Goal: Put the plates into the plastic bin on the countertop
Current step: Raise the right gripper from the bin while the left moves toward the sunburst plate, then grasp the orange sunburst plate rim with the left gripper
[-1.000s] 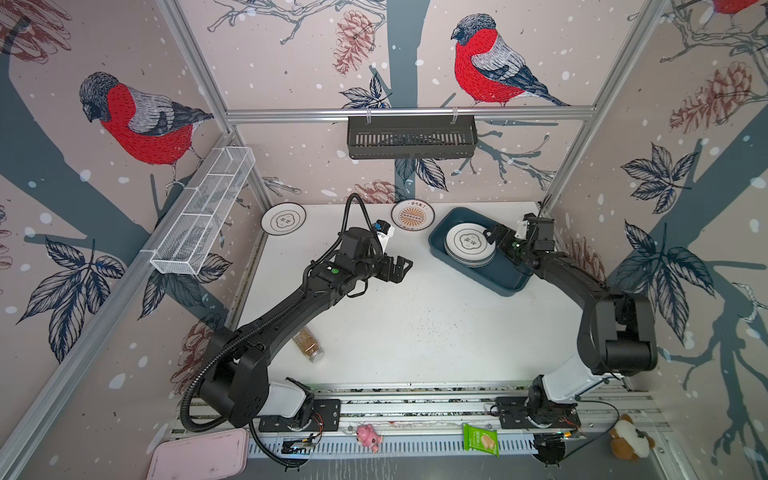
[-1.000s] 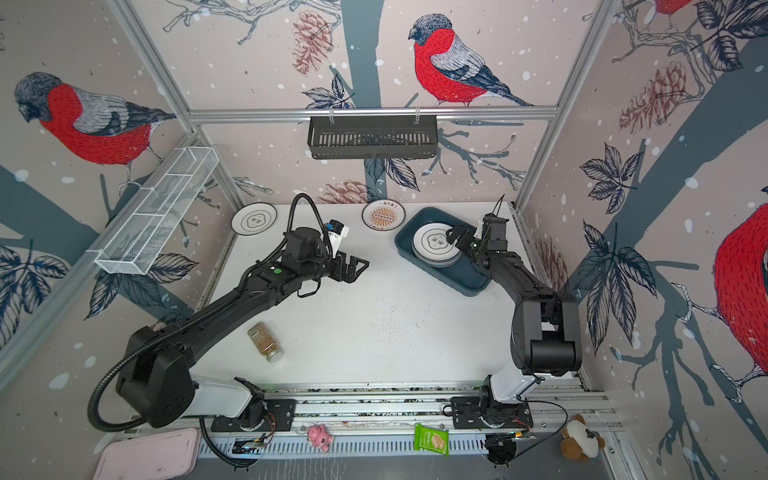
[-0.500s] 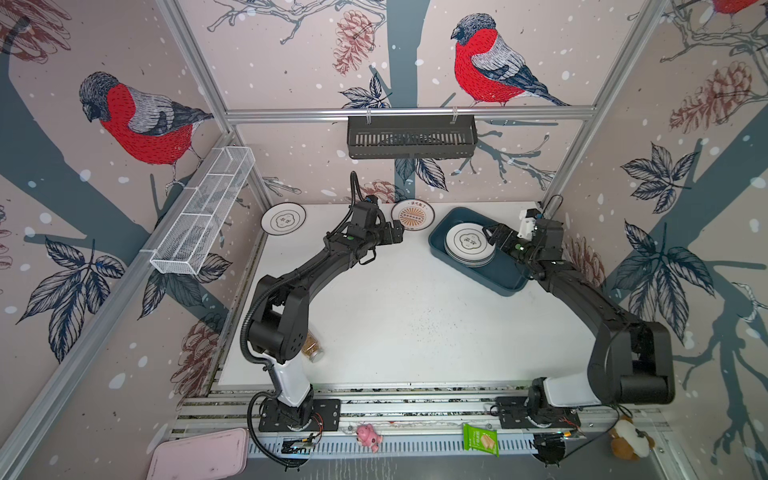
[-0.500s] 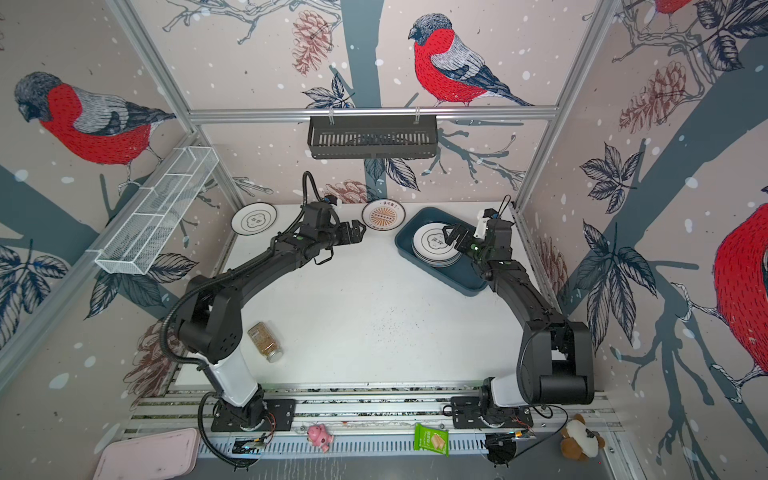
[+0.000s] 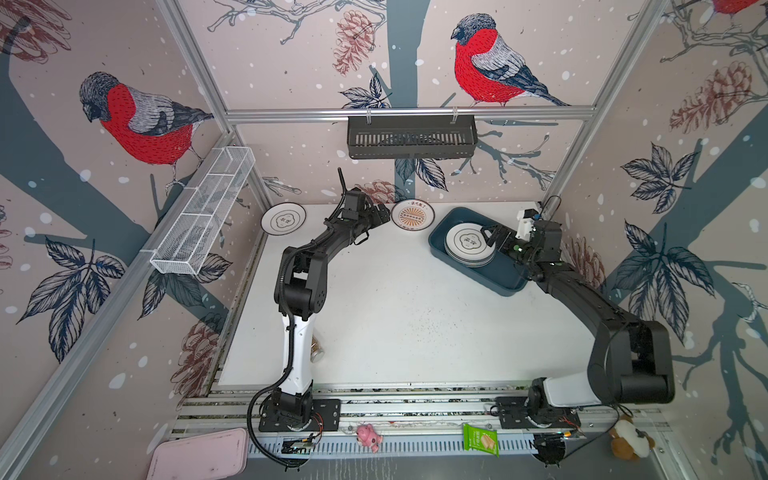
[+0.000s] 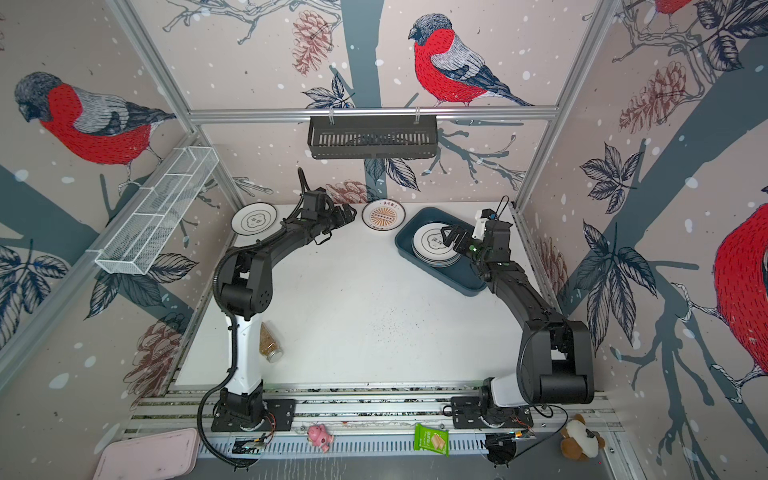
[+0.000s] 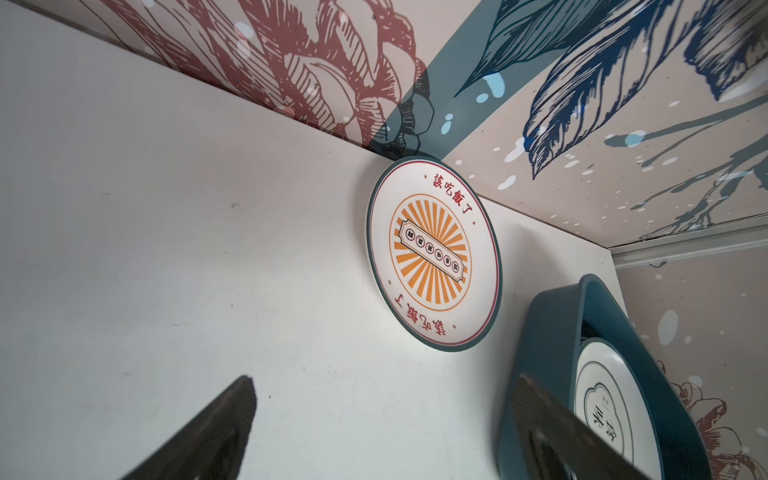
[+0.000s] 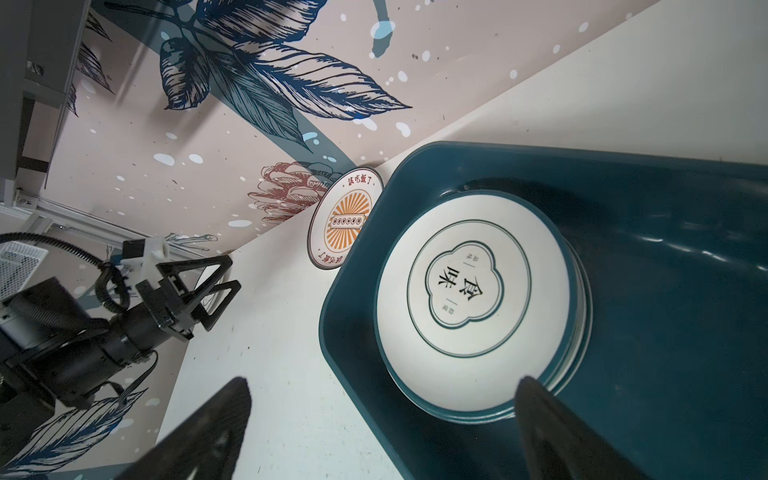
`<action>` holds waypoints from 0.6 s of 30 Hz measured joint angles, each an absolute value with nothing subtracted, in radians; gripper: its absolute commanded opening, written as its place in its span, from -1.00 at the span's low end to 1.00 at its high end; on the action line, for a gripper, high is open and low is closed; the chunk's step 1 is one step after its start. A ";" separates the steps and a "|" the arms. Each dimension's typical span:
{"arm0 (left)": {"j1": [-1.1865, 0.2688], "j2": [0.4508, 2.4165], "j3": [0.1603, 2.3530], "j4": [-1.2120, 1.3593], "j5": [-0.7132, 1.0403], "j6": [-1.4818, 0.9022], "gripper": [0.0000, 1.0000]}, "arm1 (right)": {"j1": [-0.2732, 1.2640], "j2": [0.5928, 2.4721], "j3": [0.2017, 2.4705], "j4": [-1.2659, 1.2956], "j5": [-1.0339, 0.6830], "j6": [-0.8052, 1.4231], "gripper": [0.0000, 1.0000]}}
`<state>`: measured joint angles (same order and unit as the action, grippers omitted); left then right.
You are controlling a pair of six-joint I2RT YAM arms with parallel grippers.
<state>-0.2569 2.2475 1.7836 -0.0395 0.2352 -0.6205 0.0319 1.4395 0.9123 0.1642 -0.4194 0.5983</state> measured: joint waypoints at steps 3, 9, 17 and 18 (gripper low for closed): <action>-0.251 2.312 1.861 -0.043 0.243 -0.629 0.93 | 0.038 1.449 0.920 0.162 -0.419 0.591 0.99; -0.250 2.437 2.012 -0.055 0.258 -0.656 0.91 | 0.044 1.468 0.933 0.149 -0.414 0.577 0.99; -0.250 2.548 2.067 -0.012 0.307 -0.730 0.80 | 0.059 1.482 0.968 0.113 -0.389 0.570 0.99; -0.250 2.555 2.066 -0.002 0.313 -0.736 0.79 | 0.061 1.484 0.970 0.110 -0.386 0.570 0.99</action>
<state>-0.2497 2.5546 2.0663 -0.0025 0.3134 -0.7361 0.0608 1.4841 0.9703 0.1101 -0.3859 0.5697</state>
